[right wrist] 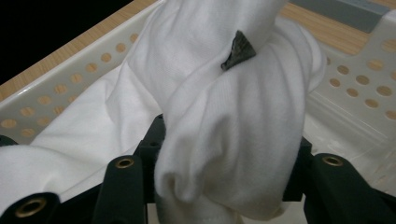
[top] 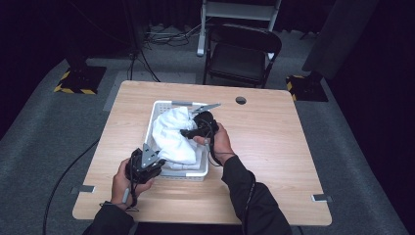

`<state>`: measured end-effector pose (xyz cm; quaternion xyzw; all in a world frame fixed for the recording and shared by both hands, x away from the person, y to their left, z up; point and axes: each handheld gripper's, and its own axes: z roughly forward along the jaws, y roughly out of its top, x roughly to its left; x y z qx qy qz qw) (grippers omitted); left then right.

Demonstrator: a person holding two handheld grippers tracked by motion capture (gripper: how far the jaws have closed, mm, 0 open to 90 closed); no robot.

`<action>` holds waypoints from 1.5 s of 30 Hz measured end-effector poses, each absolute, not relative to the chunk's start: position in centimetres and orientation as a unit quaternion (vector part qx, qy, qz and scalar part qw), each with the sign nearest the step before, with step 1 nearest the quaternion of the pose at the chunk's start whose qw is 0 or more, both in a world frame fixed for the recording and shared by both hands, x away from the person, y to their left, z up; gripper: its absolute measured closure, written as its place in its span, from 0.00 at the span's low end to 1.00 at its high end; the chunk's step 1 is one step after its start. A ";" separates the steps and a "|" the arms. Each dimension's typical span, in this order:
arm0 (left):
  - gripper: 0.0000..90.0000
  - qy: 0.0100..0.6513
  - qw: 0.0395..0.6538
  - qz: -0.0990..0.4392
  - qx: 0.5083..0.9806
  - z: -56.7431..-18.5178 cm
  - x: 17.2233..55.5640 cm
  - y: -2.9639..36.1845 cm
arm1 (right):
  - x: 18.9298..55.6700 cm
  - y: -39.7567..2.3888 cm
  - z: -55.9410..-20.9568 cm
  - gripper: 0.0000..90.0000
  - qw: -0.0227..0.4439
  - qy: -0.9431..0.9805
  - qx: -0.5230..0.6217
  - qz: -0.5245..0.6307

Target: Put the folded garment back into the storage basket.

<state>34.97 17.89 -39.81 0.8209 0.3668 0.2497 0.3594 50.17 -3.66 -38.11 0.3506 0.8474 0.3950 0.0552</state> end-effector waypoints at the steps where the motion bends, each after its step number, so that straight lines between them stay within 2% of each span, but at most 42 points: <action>1: 0.72 0.367 0.359 0.250 0.821 -39.8 35.0 17.9 | 50.2 -3.7 -38.1 0.55 0.055 0.847 0.351 0.395; 7: 0.69 0.363 0.363 0.245 0.822 -39.4 34.7 17.9 | 50.1 -3.6 -37.8 0.49 0.066 0.849 0.354 0.387; 11: 0.63 0.354 0.367 0.235 0.827 -39.0 34.5 18.0 | 50.1 -3.6 -37.8 0.43 0.070 0.849 0.359 0.381; 15: 0.57 0.350 0.405 0.204 0.819 -38.5 34.3 18.3 | 50.1 -3.6 -37.8 0.39 0.069 0.849 0.361 0.378; 16: 0.57 0.348 0.408 0.199 0.821 -38.4 34.3 18.3 | 50.1 -3.5 -37.8 0.35 0.065 0.851 0.358 0.378; 17: 0.55 0.343 0.408 0.199 0.823 -38.3 34.1 18.1 | 49.9 -3.2 -37.9 0.32 0.075 0.855 0.356 0.369; 20: 0.50 0.339 0.410 0.191 0.825 -38.3 34.0 17.7 | 49.7 -3.2 -37.9 0.30 0.080 0.854 0.357 0.369; 27: 0.30 0.332 0.431 0.185 0.819 -38.0 33.4 16.9 | 49.5 -3.3 -37.7 0.16 0.086 0.862 0.347 0.360; 30: 0.24 0.331 0.437 0.181 0.816 -38.0 33.2 16.6 | 49.4 -3.2 -37.6 0.11 0.105 0.865 0.341 0.353; 37: 0.09 0.323 0.439 0.181 0.818 -38.1 32.6 15.5 | 49.3 -3.1 -37.5 0.06 0.133 0.875 0.317 0.342; 42: 0.05 0.312 0.445 0.177 0.820 -38.0 32.1 14.7 | 49.0 -3.1 -37.4 0.05 0.164 0.877 0.295 0.341; 45: 0.03 0.302 0.452 0.169 0.822 -37.9 31.6 14.2 | 48.8 -3.3 -37.2 0.05 0.163 0.879 0.282 0.348</action>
